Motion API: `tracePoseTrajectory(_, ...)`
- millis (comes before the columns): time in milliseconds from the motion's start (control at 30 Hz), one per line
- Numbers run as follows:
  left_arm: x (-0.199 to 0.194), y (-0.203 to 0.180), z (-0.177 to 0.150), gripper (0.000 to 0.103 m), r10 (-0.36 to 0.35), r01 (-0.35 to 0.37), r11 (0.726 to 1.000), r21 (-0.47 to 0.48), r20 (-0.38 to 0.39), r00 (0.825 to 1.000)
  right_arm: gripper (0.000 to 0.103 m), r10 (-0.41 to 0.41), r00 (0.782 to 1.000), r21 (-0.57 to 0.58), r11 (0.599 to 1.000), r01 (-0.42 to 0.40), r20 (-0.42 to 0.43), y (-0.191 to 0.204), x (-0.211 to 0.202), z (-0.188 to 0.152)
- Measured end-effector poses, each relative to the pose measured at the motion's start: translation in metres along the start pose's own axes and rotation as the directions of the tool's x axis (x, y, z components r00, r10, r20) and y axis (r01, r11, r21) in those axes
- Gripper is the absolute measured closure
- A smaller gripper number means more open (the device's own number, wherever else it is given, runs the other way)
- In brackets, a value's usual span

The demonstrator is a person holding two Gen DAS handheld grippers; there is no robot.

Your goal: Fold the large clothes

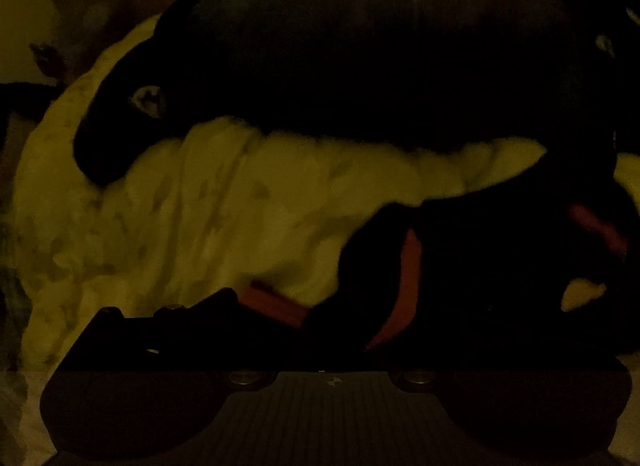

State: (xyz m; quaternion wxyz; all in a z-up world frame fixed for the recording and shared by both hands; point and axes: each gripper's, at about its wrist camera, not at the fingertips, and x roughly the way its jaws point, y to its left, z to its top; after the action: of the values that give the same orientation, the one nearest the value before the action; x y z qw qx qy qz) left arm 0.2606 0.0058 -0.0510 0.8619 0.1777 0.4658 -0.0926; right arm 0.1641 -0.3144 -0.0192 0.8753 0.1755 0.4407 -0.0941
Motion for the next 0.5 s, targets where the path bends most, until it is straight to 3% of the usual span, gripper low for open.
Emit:
tracePoseTrajectory(67, 0.0, 0.01, -0.014, 0.0, 0.026, -0.026, 1.0, -0.009, -0.017, 1.0, 0.028, 0.022, 1.0, -0.037, 0.999, -0.022, -0.014, 0.005, -0.006, -0.022)
tracePoseTrajectory(200, -0.01, 0.056, -0.047, 0.0, 0.056, -0.06, 0.988, -0.142, -0.035, 0.998, 0.025, 0.094, 0.994, -0.058, 0.993, -0.098, -0.057, 0.022, -0.028, -0.06)
tracePoseTrajectory(300, -0.027, 0.094, -0.081, 0.0, 0.146, -0.153, 0.975, -0.162, -0.053, 0.988, 0.025, 0.143, 0.987, -0.14, 0.978, -0.152, -0.077, 0.042, -0.05, -0.082)
tracePoseTrajectory(367, -0.047, 0.12, -0.11, 0.0, 0.247, -0.249, 0.961, -0.116, -0.039, 0.968, 0.025, 0.174, 0.98, -0.209, 0.959, -0.191, -0.097, 0.054, -0.065, -0.095)
tracePoseTrajectory(433, -0.071, 0.138, -0.138, 0.0, 0.363, -0.364, 0.93, -0.044, -0.019, 0.932, 0.025, 0.236, 0.962, -0.261, 0.928, -0.265, -0.139, 0.064, -0.085, -0.108)
tracePoseTrajectory(467, -0.082, 0.146, -0.153, 0.0, 0.407, -0.407, 0.913, -0.007, -0.015, 0.913, 0.023, 0.288, 0.942, -0.284, 0.901, -0.327, -0.173, 0.069, -0.098, -0.116)
tracePoseTrajectory(500, -0.09, 0.152, -0.167, 0.0, 0.416, -0.416, 0.909, 0.012, -0.012, 0.909, 0.019, 0.333, 0.92, -0.312, 0.869, -0.384, -0.207, 0.075, -0.109, -0.124)
